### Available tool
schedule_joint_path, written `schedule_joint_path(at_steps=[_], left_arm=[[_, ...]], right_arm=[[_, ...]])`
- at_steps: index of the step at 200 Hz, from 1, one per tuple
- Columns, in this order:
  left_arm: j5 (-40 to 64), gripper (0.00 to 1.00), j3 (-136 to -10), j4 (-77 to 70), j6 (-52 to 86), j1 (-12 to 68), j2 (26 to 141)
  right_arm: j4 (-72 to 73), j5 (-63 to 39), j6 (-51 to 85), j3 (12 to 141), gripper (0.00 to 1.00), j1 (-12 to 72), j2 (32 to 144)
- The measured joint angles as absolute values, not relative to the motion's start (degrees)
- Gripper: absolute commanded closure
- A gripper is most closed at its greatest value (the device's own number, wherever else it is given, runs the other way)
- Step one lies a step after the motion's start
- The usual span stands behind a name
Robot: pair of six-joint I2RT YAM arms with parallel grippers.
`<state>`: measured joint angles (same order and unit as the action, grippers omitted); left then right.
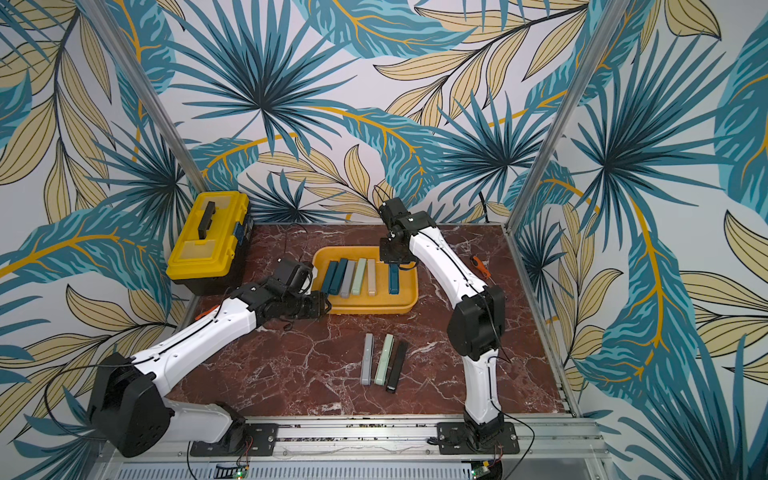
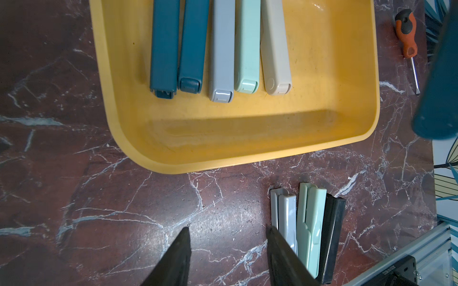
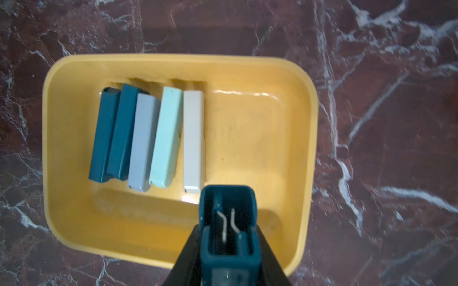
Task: Put the pruning pliers into the storage box
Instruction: Place the pruning pliers in the storage box.
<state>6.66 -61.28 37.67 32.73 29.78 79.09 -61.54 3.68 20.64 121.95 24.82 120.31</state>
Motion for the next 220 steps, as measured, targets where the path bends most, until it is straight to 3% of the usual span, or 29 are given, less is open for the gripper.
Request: schedule_joint_path(at_steps=[61,220], left_arm=[[6.66,0.49,-63.07,37.39,32.84,29.78,79.22],[6.35,0.49,-63.07,38.41,33.47,29.78,79.09]], right_arm=[[-61.49,1.83,18.13,129.01,0.74,24.23,132.40],[-55.51,-0.14,17.58,129.21,0.74,24.12,142.93]])
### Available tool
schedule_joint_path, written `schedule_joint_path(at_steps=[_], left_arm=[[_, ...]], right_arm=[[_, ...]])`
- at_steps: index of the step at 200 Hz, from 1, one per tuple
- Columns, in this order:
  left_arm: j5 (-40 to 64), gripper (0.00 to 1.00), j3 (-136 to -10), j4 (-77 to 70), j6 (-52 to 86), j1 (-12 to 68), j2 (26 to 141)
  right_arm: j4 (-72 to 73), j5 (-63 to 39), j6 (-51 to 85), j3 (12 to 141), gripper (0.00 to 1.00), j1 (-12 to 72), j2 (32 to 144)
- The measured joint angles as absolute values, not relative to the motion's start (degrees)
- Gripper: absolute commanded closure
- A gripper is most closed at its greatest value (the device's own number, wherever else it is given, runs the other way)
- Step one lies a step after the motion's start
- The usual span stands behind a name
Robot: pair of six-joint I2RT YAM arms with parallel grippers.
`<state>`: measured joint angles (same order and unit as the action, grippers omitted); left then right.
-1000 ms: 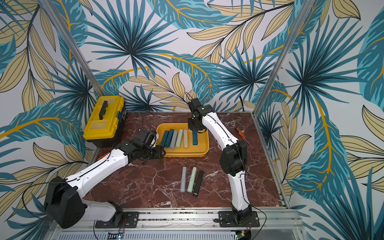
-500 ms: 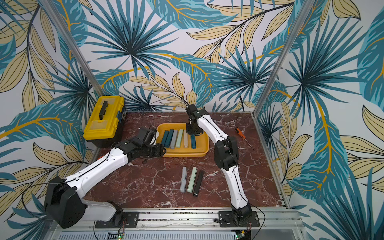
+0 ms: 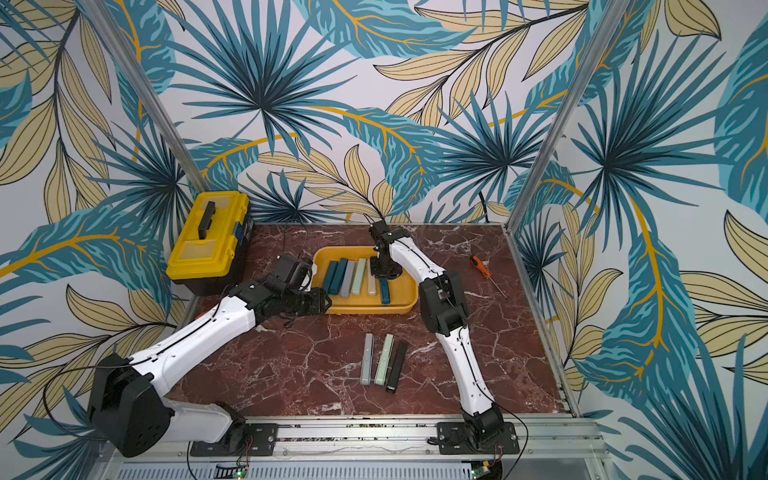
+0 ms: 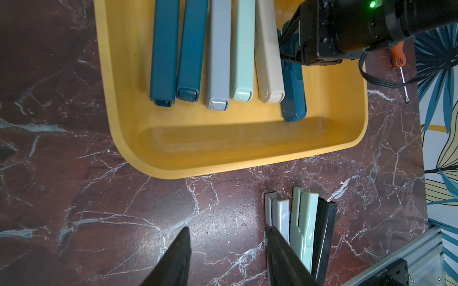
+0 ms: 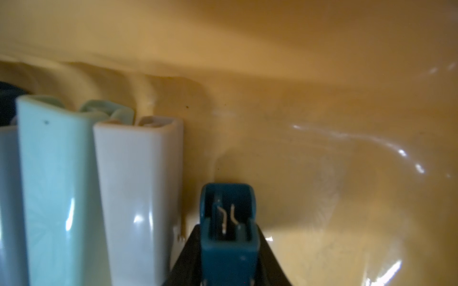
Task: Put the pruning pliers into the storage box
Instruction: Place the pruning pliers in the storage box.
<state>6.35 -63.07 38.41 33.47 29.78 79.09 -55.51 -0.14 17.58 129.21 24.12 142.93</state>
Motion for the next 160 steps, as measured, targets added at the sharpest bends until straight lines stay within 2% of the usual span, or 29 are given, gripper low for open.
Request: schedule_joint_path(at_steps=[160], left_arm=[[6.22,0.49,-63.07,38.39,33.98,29.78,78.35]], right_arm=[[-50.63,-1.87,26.85,133.40,0.71,24.01,146.50]])
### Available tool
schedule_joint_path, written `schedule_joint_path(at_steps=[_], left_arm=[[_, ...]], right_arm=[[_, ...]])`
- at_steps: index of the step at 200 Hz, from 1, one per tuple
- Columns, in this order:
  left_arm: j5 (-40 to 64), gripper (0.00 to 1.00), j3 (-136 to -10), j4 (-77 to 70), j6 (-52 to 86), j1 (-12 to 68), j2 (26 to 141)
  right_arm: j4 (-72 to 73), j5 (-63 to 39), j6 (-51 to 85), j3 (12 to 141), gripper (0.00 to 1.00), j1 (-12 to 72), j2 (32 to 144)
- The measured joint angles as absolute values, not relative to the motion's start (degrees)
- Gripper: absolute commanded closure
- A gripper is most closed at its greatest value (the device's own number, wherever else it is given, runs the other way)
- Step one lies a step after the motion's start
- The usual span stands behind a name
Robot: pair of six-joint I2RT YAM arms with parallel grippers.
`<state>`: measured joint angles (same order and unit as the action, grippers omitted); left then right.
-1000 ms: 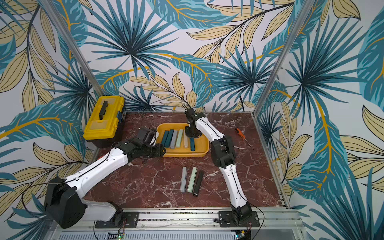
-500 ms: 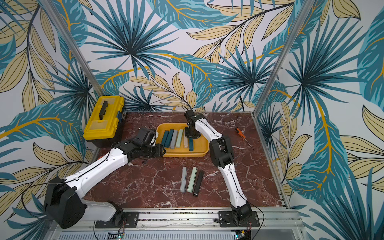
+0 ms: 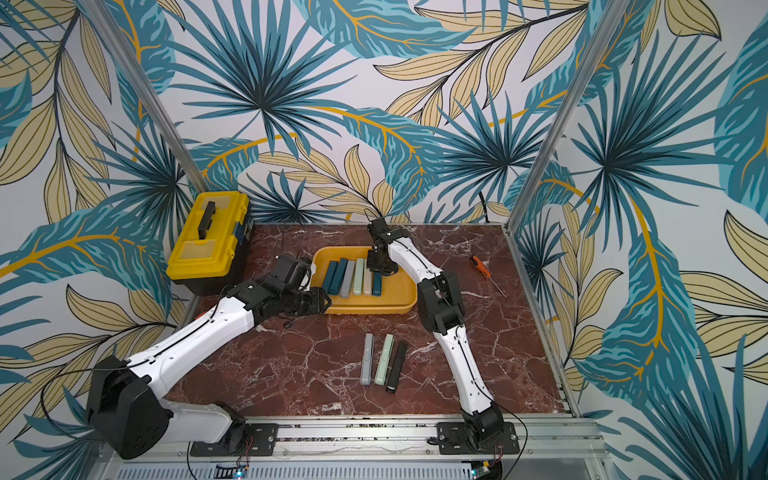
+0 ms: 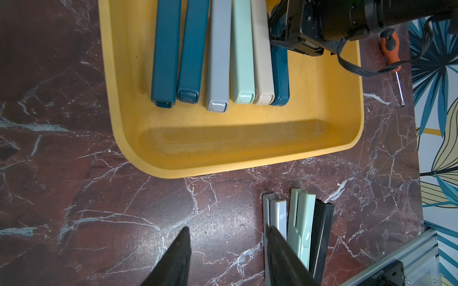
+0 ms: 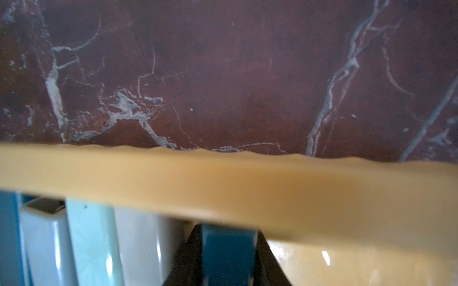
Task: Put the pruning pliers into the storage box
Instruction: Place the pruning pliers in the storage box.
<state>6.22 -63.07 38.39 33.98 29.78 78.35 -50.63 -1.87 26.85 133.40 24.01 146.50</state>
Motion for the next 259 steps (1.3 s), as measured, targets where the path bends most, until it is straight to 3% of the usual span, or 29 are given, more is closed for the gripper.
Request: schedule_joint_path(at_steps=[19,57,162,232,259], left_arm=[[6.22,0.49,-63.07,38.39,33.95,29.78,78.30],[6.22,0.49,-63.07,38.37,33.95,29.78,78.32],[6.20,0.49,-63.07,38.35,33.91,29.78,78.11],[5.76,0.49,-63.05,37.47,32.95,29.78,78.00],[5.82,0.49,-63.05,36.29,32.47,29.78,78.02]], right_arm=[[-50.50,-2.00,27.53,133.40,0.68,23.97,146.50],[-49.54,-2.00,28.25,133.40,0.45,23.86,146.50],[-53.69,1.34,26.39,132.25,0.45,23.59,143.00],[-56.34,5.50,24.12,125.01,0.45,23.59,123.85],[-57.10,7.64,23.79,114.78,0.44,23.73,112.49]])
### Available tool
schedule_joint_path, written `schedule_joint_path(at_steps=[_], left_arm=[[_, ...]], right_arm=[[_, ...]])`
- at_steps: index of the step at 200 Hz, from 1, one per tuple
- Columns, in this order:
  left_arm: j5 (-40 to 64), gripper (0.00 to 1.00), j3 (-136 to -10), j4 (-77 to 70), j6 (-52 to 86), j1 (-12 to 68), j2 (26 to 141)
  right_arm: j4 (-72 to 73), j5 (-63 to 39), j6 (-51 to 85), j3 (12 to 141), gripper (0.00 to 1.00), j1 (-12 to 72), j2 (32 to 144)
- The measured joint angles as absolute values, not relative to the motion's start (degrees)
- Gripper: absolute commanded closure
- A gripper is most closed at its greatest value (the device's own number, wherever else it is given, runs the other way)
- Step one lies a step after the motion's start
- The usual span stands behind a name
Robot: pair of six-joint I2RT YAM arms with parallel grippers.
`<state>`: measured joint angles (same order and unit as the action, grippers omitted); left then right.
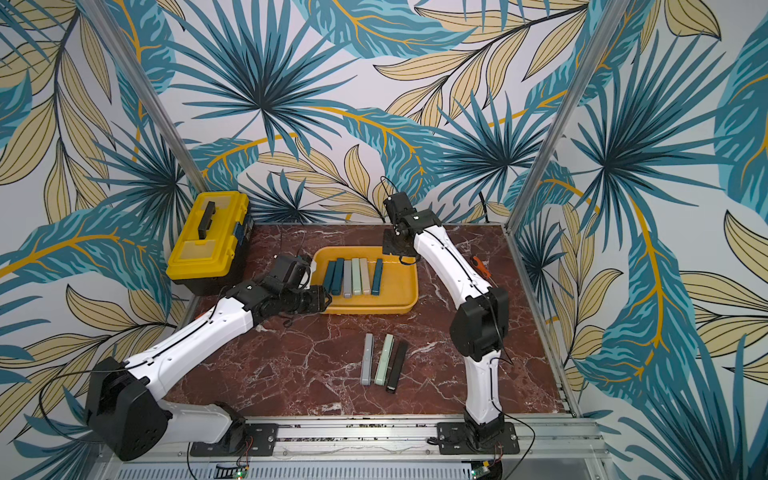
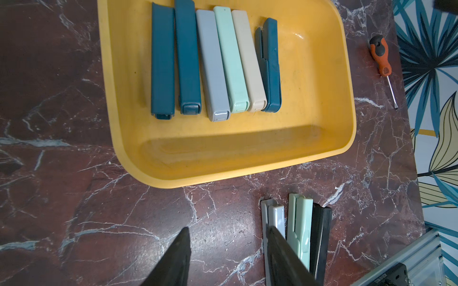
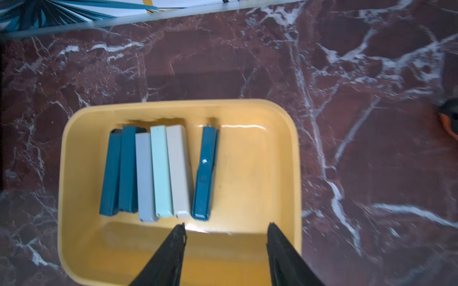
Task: Put the pruning pliers into the storage box
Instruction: Place the pruning pliers in the storage box, then pick up the pruning pliers from the center of the board.
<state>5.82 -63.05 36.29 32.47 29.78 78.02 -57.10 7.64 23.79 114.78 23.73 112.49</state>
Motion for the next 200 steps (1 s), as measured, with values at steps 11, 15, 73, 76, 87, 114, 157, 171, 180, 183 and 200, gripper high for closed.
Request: schedule_joint_path(at_steps=[11,15,73,76,87,114,157,171,180,183,200], left_arm=[[5.98,0.49,-63.05,35.77,32.34,29.78,78.13],[6.11,0.49,-63.05,35.51,32.32,29.78,78.22],[7.84,0.49,-63.05,33.45,31.38,29.78,80.47],[7.94,0.49,-63.05,33.32,31.35,29.78,80.60],[8.23,0.49,-63.05,32.97,31.35,29.78,80.95],[8.71,0.49,-63.05,32.64,31.35,29.78,81.19],[8.88,0.49,-63.05,32.32,31.35,29.78,81.19],[8.88,0.49,-63.05,32.32,31.35,29.78,81.17],[8.86,0.49,-63.05,32.32,31.35,29.78,81.12],[8.86,0.49,-63.05,32.32,31.35,29.78,81.10],[8.82,0.49,-63.05,32.32,31.33,29.78,80.90]], right_arm=[[-56.99,8.03,24.03,108.53,0.43,23.88,107.15],[-57.19,8.12,24.32,106.26,0.42,23.99,105.19],[-59.81,7.05,31.35,80.18,0.41,29.47,87.74],[-59.92,7.01,31.99,79.00,0.41,29.98,87.09],[-60.27,6.68,34.00,75.79,0.40,31.42,85.34],[-59.96,5.98,39.53,69.38,0.38,34.00,81.45],[-55.96,3.05,47.05,59.77,0.38,37.52,81.10],[-54.04,1.93,48.69,58.30,0.38,38.24,82.87],[-52.56,1.19,49.63,57.63,0.37,38.57,83.99],[-52.14,0.99,49.89,57.47,0.37,38.65,84.31],[-49.74,0.10,51.07,56.62,0.36,39.07,85.56]])
